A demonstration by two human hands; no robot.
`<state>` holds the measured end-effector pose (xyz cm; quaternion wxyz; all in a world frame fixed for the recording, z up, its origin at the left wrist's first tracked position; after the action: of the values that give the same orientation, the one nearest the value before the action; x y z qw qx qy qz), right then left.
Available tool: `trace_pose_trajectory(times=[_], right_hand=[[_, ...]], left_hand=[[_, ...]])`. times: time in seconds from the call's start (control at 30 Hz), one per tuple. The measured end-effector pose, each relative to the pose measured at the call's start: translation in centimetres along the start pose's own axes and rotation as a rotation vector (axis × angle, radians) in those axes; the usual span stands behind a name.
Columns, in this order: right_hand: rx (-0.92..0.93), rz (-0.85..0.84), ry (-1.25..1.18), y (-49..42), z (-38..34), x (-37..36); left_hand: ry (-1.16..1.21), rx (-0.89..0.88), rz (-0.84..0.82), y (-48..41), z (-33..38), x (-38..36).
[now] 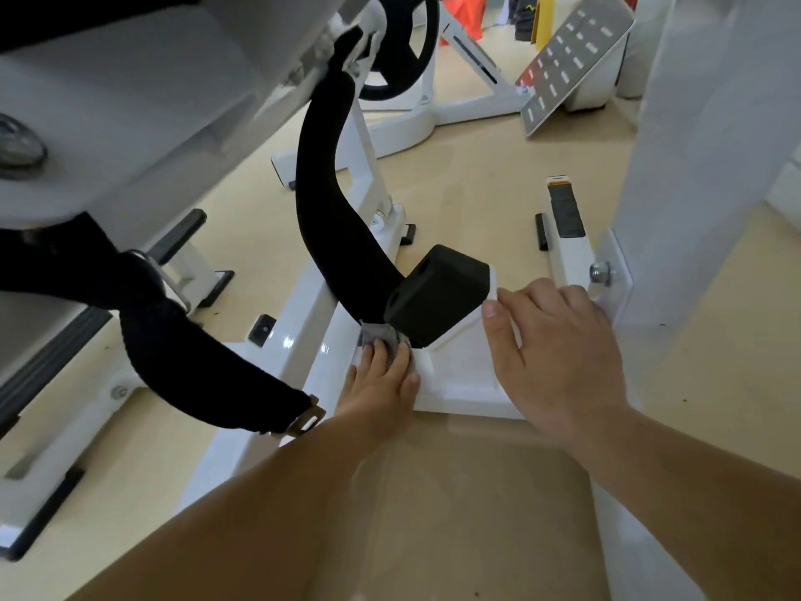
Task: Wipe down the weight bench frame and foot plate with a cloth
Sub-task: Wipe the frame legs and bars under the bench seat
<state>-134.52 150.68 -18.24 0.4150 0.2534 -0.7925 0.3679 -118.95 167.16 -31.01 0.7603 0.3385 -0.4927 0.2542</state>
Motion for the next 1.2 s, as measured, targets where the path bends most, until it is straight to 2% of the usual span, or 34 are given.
trace_pose_trajectory(times=[0.07,0.17,0.2,0.3,0.33,0.37,0.47,0.5,0.63,0.8,0.87,0.97,1.0,1.13,1.2], right_hand=[[-0.01,0.032,0.008,-0.1,0.2,-0.3],[-0.027,0.051,-0.011,-0.5,0.3,-0.4],[-0.027,0.051,-0.011,-0.6,0.2,-0.5],[-0.03,0.051,0.009,-0.5,0.2,-0.5],[-0.031,0.055,0.011,-0.5,0.2,-0.4],[-0.028,0.057,0.012,-0.5,0.2,-0.4],[-0.023,0.058,0.004,-0.4,0.2,-0.4],[-0.024,0.063,0.003,-0.4,0.2,-0.3],[-0.019,0.086,-0.002,-0.4,0.2,-0.2],[-0.016,0.112,-0.003,-0.4,0.3,-0.5],[-0.013,0.124,-0.013,-0.3,0.4,-0.4],[-0.011,0.12,-0.027,-0.3,0.5,-0.6],[-0.013,0.121,-0.028,-0.3,0.5,-0.6],[-0.014,0.107,-0.024,-0.2,0.5,-0.7],[-0.011,0.1,-0.014,-0.1,0.5,-0.8]], left_hand=[[-0.058,0.014,0.026,-0.2,-0.4,0.4],[-0.043,0.155,0.115,-0.1,-1.2,0.8],[-0.042,0.133,0.118,0.3,-0.4,0.4],[-0.109,-0.133,0.049,1.6,2.9,-1.4],[-0.132,-0.171,0.03,1.4,2.8,-1.3],[-0.149,-0.153,0.023,0.8,2.2,-0.9],[-0.105,0.095,0.071,0.2,0.6,0.2],[-0.085,0.108,0.075,0.5,1.1,0.0],[-0.041,-0.03,0.055,1.2,3.3,-0.9],[-0.006,-0.013,0.035,0.7,2.8,-0.7],[0.027,0.062,0.06,0.5,1.9,-0.8],[0.1,0.284,0.156,0.4,0.3,-0.7],[0.111,0.297,0.177,0.6,0.6,-0.9],[0.083,0.126,0.225,2.1,2.4,-2.1],[0.082,0.109,0.238,2.5,2.3,-2.2]])
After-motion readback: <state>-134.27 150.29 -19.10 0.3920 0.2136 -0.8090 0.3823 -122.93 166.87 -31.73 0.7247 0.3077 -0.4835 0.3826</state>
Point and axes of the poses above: each hand's wrist, its own y-axis away from the middle knuckle, its own x-axis out of the back of the hand, z = x × y, the point moved 5 cm from there along -y, towards the middle knuckle, and after that the axes turned 6 degrees about -x, right-handed, at the moved point
